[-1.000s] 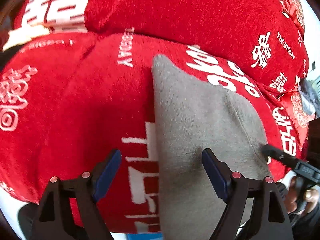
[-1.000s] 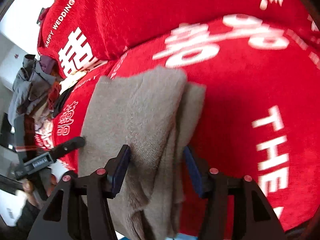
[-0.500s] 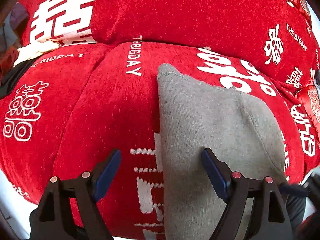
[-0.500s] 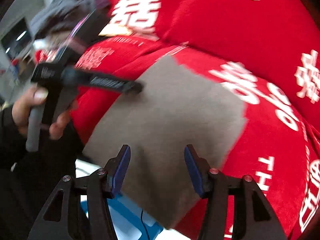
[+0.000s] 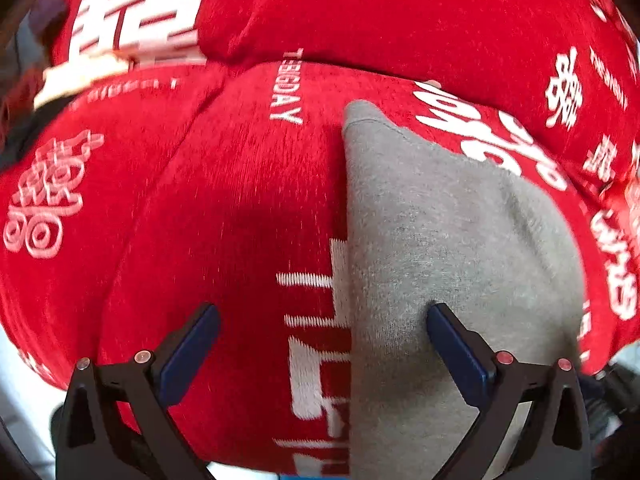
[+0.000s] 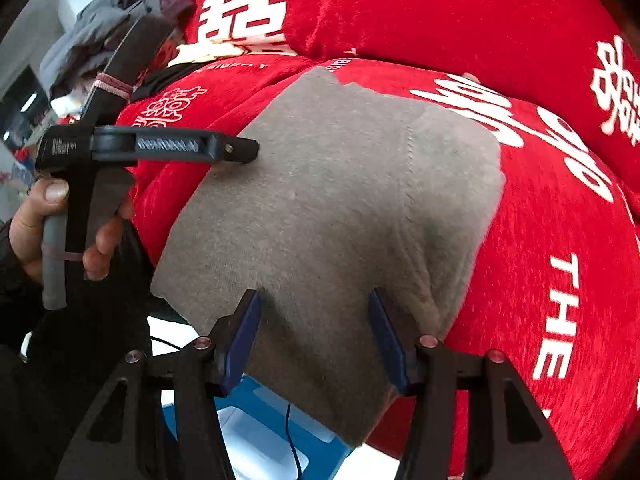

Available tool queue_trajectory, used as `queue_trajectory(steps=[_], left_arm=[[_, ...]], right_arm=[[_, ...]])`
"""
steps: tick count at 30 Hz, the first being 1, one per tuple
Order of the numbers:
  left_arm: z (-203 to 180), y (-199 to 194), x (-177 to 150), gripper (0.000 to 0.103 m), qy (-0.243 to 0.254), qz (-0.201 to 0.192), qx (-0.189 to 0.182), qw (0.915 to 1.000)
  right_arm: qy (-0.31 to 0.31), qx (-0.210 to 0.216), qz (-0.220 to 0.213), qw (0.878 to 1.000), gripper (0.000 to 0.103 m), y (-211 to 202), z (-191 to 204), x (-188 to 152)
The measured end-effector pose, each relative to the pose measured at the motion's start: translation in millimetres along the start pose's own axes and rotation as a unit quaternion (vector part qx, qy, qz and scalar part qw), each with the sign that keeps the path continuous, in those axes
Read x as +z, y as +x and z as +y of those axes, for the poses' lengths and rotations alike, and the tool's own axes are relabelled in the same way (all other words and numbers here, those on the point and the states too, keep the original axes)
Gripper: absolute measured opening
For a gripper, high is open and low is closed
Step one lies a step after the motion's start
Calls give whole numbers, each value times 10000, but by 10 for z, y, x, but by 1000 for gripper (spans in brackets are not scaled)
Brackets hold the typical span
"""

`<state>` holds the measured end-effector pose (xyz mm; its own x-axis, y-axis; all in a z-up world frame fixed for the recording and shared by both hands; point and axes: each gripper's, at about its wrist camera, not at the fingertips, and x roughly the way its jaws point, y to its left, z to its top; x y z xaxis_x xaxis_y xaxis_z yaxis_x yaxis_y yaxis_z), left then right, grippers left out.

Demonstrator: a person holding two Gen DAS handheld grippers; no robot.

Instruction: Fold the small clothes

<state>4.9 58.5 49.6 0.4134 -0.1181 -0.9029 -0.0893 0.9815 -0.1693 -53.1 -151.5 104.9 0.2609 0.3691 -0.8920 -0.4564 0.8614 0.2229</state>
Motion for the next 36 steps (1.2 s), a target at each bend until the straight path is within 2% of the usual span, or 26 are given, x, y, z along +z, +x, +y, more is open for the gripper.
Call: queue_trajectory(steps=[3,5,7,9,13,16,18,21,24,26,31,32,33,36], left_arm=[[-3,-158,45,103,51,-266,-30,9996],[-49,-166,129,103,177,-308,96,9993],[-102,-19,226,103,330,-123,501,9981],[-114,153,263,103,412,77,591,9974],[-125,61,424,103,222,143,432,9987],[-312,-159,581,103,422,-58,71,9991],[-501,-224,708,103,629,-60,-179,9978],[-910,-215,863,103,1141,114,-502,9921],[-1376,-114,909,103,1901,287,-537,9799],[-1619,25,895,103,2127,581,-645,9732],[-1866,325,839,103,2040,1015,-638,9716],[-1873,373,828,99,1969,1084,-636,9723],[-1870,406,823,90,1922,1128,-623,9729],[-1855,479,838,84,1720,1281,-628,9747]], right_arm=[[33,-125,-86,9999,60,-99,29,-1],[-33,-120,-177,9998,60,-148,64,27],[-89,-249,-112,9996,61,-96,79,47],[13,-358,26,9994,61,-2,29,38],[118,-340,-106,9993,61,-103,20,0],[172,-329,-333,9988,61,-296,-2,-60],[331,-272,-418,9982,61,-391,-85,-125],[537,-65,-448,9975,61,-471,-209,-282],[611,162,-437,9970,61,-491,-261,-461],[618,286,-522,9963,61,-497,-263,-554],[807,745,-548,9924,60,-389,-357,-635],[779,821,-541,9921,59,-358,-359,-631],[745,897,-531,9918,57,-334,-355,-624],[588,1080,-531,9910,53,-268,-316,-572]])
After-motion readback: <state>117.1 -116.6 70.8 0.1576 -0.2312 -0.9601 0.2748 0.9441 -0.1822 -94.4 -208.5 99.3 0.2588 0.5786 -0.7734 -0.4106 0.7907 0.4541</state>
